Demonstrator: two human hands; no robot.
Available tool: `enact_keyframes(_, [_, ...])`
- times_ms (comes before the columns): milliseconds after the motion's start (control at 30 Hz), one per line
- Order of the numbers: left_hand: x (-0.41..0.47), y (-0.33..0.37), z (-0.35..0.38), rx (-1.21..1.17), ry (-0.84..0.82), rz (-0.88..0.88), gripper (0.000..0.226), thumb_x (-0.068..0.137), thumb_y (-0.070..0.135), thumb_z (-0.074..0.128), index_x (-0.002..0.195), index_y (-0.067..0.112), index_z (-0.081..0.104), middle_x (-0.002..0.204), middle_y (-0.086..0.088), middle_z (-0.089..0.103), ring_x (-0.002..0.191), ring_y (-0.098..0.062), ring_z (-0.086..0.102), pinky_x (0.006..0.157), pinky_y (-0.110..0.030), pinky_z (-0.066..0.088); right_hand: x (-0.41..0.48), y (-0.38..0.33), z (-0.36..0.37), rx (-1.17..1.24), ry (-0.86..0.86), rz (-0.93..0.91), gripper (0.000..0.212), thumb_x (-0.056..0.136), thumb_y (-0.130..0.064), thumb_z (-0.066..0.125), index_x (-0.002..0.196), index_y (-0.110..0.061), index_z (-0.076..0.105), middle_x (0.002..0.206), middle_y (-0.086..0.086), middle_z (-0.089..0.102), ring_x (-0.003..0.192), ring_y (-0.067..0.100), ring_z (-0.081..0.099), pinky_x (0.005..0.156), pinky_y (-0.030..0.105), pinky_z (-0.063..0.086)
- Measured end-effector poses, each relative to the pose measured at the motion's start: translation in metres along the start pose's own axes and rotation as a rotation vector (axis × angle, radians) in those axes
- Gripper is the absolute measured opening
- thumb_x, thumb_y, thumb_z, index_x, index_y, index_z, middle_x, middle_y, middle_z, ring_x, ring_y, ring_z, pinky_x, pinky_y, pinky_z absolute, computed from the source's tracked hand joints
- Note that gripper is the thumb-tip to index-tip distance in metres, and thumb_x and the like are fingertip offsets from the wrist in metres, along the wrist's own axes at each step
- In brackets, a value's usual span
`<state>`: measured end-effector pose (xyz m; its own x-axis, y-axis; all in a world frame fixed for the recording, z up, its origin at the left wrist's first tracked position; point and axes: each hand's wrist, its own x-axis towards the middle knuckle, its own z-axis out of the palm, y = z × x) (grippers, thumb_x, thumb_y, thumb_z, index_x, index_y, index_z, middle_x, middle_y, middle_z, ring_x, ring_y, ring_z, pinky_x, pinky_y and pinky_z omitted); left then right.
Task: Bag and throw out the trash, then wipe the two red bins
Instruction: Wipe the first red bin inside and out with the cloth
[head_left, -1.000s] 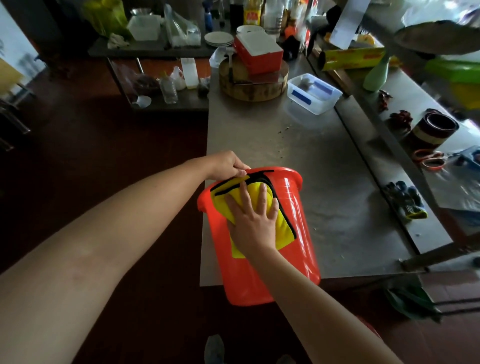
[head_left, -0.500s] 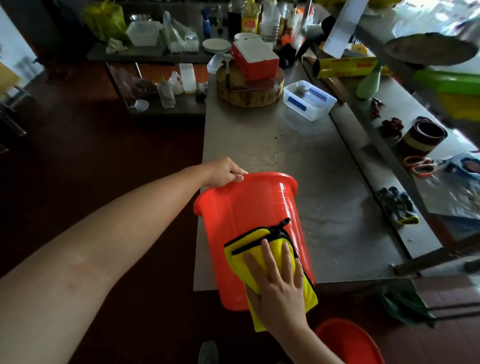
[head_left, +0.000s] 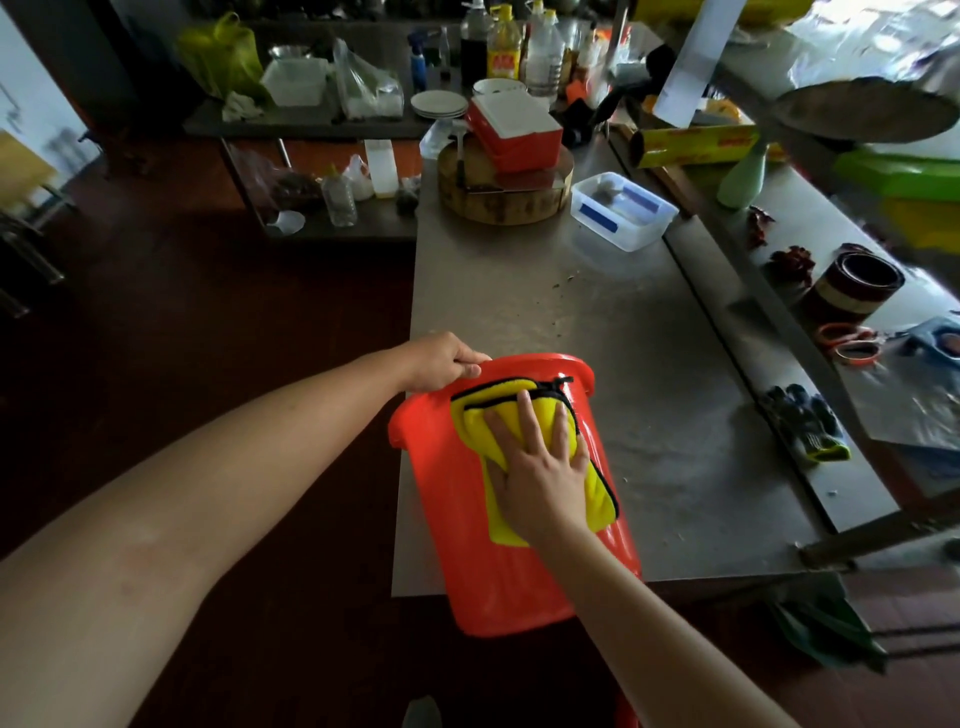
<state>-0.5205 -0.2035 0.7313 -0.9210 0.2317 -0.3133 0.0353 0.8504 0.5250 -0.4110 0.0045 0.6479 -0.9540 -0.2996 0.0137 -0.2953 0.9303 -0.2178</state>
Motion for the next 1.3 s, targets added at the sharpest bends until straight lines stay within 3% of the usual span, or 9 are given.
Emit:
enact_keyframes(133, [-0.002, -0.005, 0.000, -0.002, 0.007, 0.019, 0.036, 0.103, 0.023, 0.057, 0.138, 0.023, 0.061, 0.139, 0.005, 0.060, 0.132, -0.008, 0.050, 0.095, -0.006, 0.026, 0.029, -0.007, -0.006, 0.025, 0.006, 0.003, 0.060, 0.100, -0.063, 0.036, 0.154, -0.054, 0.014, 0.169, -0.011, -0.009, 0.155, 0.041, -0.003, 0.117, 0.070, 0.014])
enact_keyframes(233, [-0.006, -0.008, 0.000, -0.018, -0.006, 0.016, 0.036, 0.103, 0.021, 0.056, 0.139, 0.023, 0.061, 0.140, 0.005, 0.060, 0.133, -0.009, 0.050, 0.103, -0.013, 0.031, 0.030, -0.009, -0.007, 0.018, -0.007, -0.016, 0.060, 0.100, -0.064, 0.034, 0.155, -0.053, 0.013, 0.169, -0.011, -0.009, 0.155, 0.040, -0.006, 0.117, 0.070, 0.013])
enact_keyframes(400, [-0.010, -0.012, 0.003, -0.006, 0.029, 0.021, 0.038, 0.102, 0.024, 0.059, 0.140, 0.021, 0.059, 0.143, 0.003, 0.057, 0.138, -0.010, 0.045, 0.113, -0.017, 0.024, -0.005, 0.003, -0.005, -0.004, 0.002, -0.061, 0.063, 0.098, -0.067, 0.032, 0.155, -0.054, 0.010, 0.169, -0.011, -0.011, 0.155, 0.037, -0.009, 0.119, 0.066, 0.013])
enact_keyframes(533, [-0.015, -0.019, 0.000, -0.005, 0.021, 0.009, 0.040, 0.102, 0.027, 0.060, 0.142, 0.022, 0.057, 0.145, 0.003, 0.055, 0.137, -0.010, 0.045, 0.102, -0.011, 0.026, -0.052, 0.021, 0.003, 0.005, 0.022, -0.075, 0.062, 0.097, -0.068, 0.033, 0.155, -0.055, 0.015, 0.170, -0.011, -0.009, 0.156, 0.036, -0.008, 0.119, 0.065, 0.018])
enact_keyframes(700, [-0.025, -0.017, -0.026, 0.170, -0.167, -0.064, 0.039, 0.103, 0.025, 0.057, 0.142, 0.030, 0.057, 0.143, 0.008, 0.057, 0.134, -0.013, 0.051, 0.106, -0.022, 0.034, -0.101, 0.019, 0.017, 0.003, 0.058, -0.109, 0.061, 0.095, -0.065, 0.039, 0.153, -0.052, 0.026, 0.171, -0.007, 0.004, 0.155, 0.040, 0.002, 0.114, 0.066, 0.029])
enact_keyframes(833, [-0.023, 0.015, -0.035, 0.235, -0.200, -0.016, 0.052, 0.098, 0.019, 0.059, 0.147, 0.033, 0.050, 0.136, 0.010, 0.060, 0.116, -0.007, 0.058, 0.085, -0.010, 0.039, -0.112, 0.009, 0.019, 0.001, 0.073, -0.100, 0.062, 0.094, -0.065, 0.040, 0.153, -0.051, 0.028, 0.171, -0.006, 0.007, 0.155, 0.041, 0.006, 0.114, 0.066, 0.029])
enact_keyframes(967, [-0.006, 0.042, -0.012, 0.139, -0.064, 0.060, 0.039, 0.102, 0.019, 0.056, 0.141, 0.014, 0.058, 0.142, -0.003, 0.059, 0.131, -0.017, 0.054, 0.104, -0.021, 0.036, -0.112, 0.002, 0.019, -0.024, 0.070, -0.101, 0.063, 0.091, -0.066, 0.045, 0.151, -0.051, 0.033, 0.170, -0.006, 0.012, 0.153, 0.043, 0.013, 0.111, 0.067, 0.034])
enact_keyframes(1100, [-0.004, 0.035, 0.001, 0.089, 0.060, 0.056, 0.036, 0.103, 0.014, 0.053, 0.139, 0.014, 0.061, 0.143, -0.004, 0.058, 0.135, -0.019, 0.050, 0.112, -0.026, 0.033, -0.100, 0.005, 0.019, -0.012, 0.076, -0.088, 0.060, 0.094, -0.066, 0.040, 0.151, -0.051, 0.033, 0.170, -0.006, 0.010, 0.154, 0.043, 0.012, 0.112, 0.066, 0.031])
enact_keyframes(1300, [-0.006, 0.019, -0.001, 0.059, 0.052, 0.037, 0.039, 0.102, 0.017, 0.057, 0.140, 0.020, 0.060, 0.144, 0.001, 0.058, 0.135, -0.015, 0.050, 0.112, -0.024, 0.033, -0.036, -0.002, 0.009, 0.056, -0.030, -0.029, 0.062, 0.095, -0.069, 0.024, 0.153, -0.057, 0.005, 0.168, -0.013, -0.019, 0.154, 0.038, -0.012, 0.119, 0.066, 0.014])
